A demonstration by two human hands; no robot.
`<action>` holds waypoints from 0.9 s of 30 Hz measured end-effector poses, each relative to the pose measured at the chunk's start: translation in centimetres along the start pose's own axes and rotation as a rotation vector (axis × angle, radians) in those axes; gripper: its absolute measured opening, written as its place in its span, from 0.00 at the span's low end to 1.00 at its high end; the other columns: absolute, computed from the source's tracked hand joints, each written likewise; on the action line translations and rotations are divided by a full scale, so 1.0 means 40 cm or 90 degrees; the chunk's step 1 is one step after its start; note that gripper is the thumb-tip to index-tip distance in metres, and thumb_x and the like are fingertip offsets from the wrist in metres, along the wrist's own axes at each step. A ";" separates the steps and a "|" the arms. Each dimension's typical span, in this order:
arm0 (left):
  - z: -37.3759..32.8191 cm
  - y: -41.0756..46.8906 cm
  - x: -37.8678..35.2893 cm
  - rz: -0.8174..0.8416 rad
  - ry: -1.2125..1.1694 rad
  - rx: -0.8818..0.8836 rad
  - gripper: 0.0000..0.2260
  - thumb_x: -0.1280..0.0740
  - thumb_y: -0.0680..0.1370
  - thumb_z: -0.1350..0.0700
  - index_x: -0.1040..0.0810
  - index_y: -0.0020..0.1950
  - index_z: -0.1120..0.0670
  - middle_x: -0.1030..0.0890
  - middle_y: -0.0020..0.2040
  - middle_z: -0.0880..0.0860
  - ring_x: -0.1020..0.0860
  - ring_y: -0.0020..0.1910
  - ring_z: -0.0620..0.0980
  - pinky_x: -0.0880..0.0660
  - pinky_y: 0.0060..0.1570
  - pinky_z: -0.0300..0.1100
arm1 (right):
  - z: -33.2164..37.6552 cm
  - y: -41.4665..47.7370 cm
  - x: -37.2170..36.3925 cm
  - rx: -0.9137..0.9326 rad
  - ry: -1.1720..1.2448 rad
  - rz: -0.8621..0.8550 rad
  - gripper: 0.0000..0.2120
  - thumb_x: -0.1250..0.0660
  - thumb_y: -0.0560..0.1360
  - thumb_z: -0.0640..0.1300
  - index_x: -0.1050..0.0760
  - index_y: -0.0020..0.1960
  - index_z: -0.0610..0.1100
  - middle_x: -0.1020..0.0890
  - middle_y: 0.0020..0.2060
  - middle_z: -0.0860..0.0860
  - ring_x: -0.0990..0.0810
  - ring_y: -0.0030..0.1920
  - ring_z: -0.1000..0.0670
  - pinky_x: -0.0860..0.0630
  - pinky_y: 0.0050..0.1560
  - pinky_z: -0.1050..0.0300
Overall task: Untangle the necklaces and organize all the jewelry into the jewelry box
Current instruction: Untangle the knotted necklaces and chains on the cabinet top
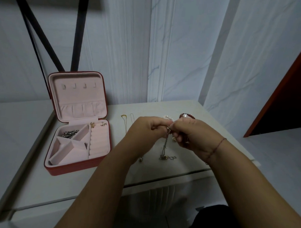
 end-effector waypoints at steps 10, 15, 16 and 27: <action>-0.001 -0.017 0.017 -0.122 0.046 -0.053 0.07 0.30 0.75 0.61 0.16 0.46 0.49 0.16 0.38 0.48 0.19 0.38 0.45 0.21 0.45 0.42 | 0.002 -0.003 0.022 0.032 -0.018 -0.017 0.13 0.37 0.74 0.34 0.31 0.31 0.43 0.28 0.23 0.52 0.33 0.25 0.55 0.35 0.33 0.61; -0.003 -0.025 0.043 -0.207 0.076 -0.070 0.04 0.29 0.74 0.59 0.15 0.45 0.53 0.17 0.38 0.44 0.20 0.40 0.41 0.24 0.42 0.30 | -0.013 0.003 0.017 0.072 -0.037 -0.042 0.12 0.34 0.73 0.35 0.29 0.31 0.43 0.28 0.23 0.52 0.33 0.26 0.55 0.34 0.31 0.64; 0.003 -0.025 0.044 -0.207 0.066 -0.061 0.04 0.30 0.74 0.59 0.15 0.45 0.52 0.17 0.38 0.42 0.20 0.41 0.39 0.26 0.42 0.27 | -0.016 0.004 0.016 0.079 -0.046 -0.047 0.11 0.34 0.72 0.36 0.29 0.32 0.43 0.28 0.24 0.52 0.32 0.26 0.56 0.33 0.30 0.64; 0.091 -0.030 -0.019 -0.028 -0.132 0.183 0.13 0.41 0.81 0.54 0.22 0.41 0.54 0.21 0.39 0.49 0.24 0.41 0.44 0.26 0.46 0.39 | -0.021 0.011 -0.014 0.145 -0.086 -0.014 0.10 0.35 0.73 0.35 0.26 0.34 0.43 0.27 0.27 0.51 0.31 0.28 0.56 0.31 0.31 0.65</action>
Point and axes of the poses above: each hand's wrist, its own y-axis towards the middle knuckle, its own x-axis out of the back of the hand, z = x × y, the point moved 9 cm from there along y, towards the middle knuckle
